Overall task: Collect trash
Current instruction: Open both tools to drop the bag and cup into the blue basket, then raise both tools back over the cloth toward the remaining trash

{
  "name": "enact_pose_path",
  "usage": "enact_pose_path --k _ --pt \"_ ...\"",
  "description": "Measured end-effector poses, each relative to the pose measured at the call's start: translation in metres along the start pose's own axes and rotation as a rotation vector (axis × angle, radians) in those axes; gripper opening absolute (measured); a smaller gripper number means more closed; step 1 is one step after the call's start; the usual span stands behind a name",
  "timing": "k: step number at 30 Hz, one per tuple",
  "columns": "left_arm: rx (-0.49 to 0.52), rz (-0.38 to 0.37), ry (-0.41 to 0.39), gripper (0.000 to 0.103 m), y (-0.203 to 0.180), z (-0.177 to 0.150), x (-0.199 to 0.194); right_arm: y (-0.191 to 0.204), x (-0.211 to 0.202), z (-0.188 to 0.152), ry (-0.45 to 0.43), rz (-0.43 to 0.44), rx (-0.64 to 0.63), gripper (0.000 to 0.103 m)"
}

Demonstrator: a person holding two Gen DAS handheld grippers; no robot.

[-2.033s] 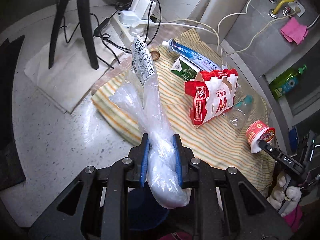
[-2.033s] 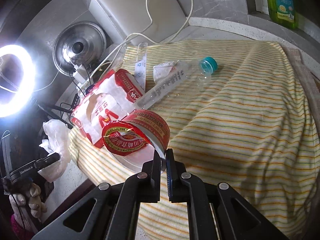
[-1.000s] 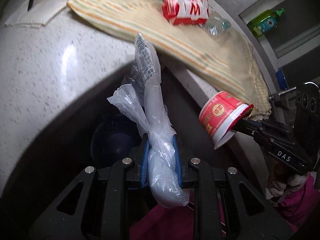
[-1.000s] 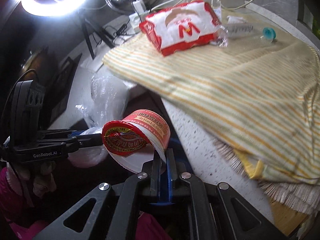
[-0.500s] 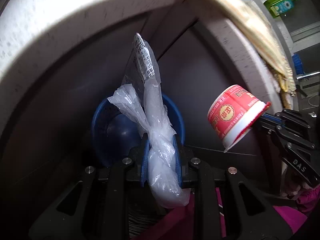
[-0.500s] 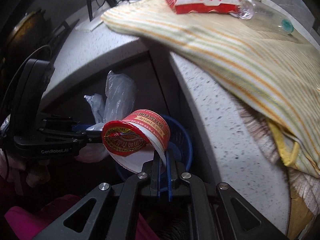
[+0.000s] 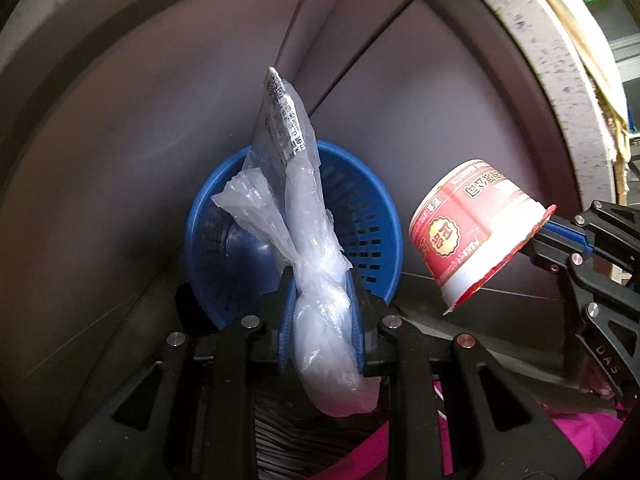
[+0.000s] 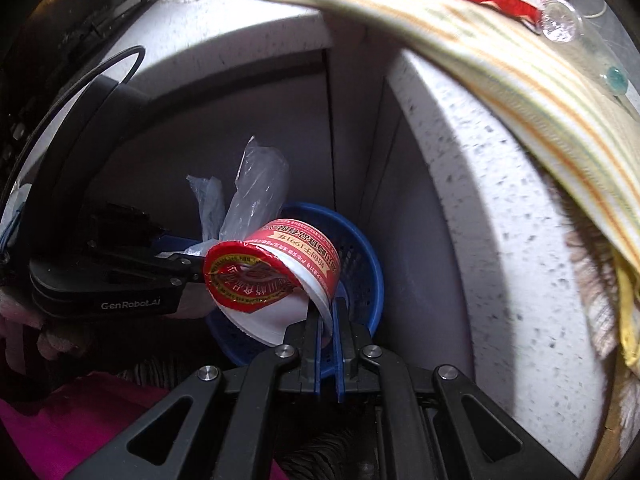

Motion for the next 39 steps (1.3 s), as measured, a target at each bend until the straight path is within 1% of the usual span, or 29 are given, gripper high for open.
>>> enact_pose_path --k 4,7,9,10,11,12,14,16,19,20,24,26,29,30,33,37,39 --pt "-0.003 0.012 0.013 0.022 -0.002 0.003 0.005 0.012 0.008 0.004 0.014 -0.005 -0.012 0.003" --pt "0.002 0.027 0.028 0.026 0.003 0.001 0.001 0.016 0.013 0.006 0.021 0.000 -0.016 0.005" --pt "0.001 0.038 0.036 0.031 -0.002 0.007 0.000 0.012 0.013 0.012 0.022 0.002 -0.016 0.010" --pt "0.000 0.042 0.039 0.033 -0.001 0.006 0.001 0.013 0.014 0.013 0.019 0.006 -0.016 0.014" --pt "0.000 0.048 0.042 0.040 0.000 0.006 0.002 0.014 0.014 0.014 0.016 0.006 -0.018 0.018" --pt "-0.002 0.055 0.044 0.049 0.000 0.005 0.002 0.014 0.014 0.016 0.013 0.005 -0.022 0.020" --pt "-0.008 0.059 0.046 0.055 -0.003 0.004 0.003 0.016 0.013 0.017 0.006 0.005 -0.026 0.026" --pt "-0.008 0.062 0.052 0.055 -0.003 0.004 0.003 0.016 0.011 0.018 0.005 0.006 -0.024 0.028" --pt "-0.013 0.067 0.068 0.055 -0.007 0.007 0.002 0.016 0.008 0.022 0.003 0.017 -0.012 0.035" --pt "-0.011 0.068 0.067 0.055 -0.009 0.008 0.000 0.016 0.007 0.023 0.002 0.021 -0.010 0.036" --pt "-0.006 0.068 0.060 0.055 -0.008 0.008 -0.001 0.018 -0.001 0.028 -0.009 0.041 -0.005 0.036" --pt "-0.001 0.069 0.056 0.056 -0.010 0.010 -0.008 0.018 -0.003 0.031 -0.016 0.047 -0.006 0.036" --pt "0.009 0.068 0.045 0.056 0.002 0.004 -0.004 0.018 -0.009 0.035 -0.027 0.060 0.000 0.036" --pt "0.012 0.068 0.040 0.055 0.002 0.003 -0.006 0.013 -0.012 0.030 -0.030 0.067 0.004 0.036" --pt "0.023 0.061 0.023 0.056 0.007 0.002 -0.007 0.002 -0.029 0.031 -0.043 0.099 0.021 0.036" --pt "0.032 0.030 0.000 0.055 -0.002 0.000 -0.026 -0.009 -0.058 0.035 -0.077 0.156 0.041 0.036" --pt "0.049 0.022 -0.014 0.056 -0.010 0.001 -0.034 -0.010 -0.073 0.037 -0.099 0.173 0.052 0.039"
Point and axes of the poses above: each gripper's, at about its wrist camera, not at the fingertips, and x roughly the way its jaws point, y to its left, z to its top, the point moved 10 cm from there along x, roughly the way its jaws point, and after that the axes turned 13 degrees about -z, right-handed, at the moved point
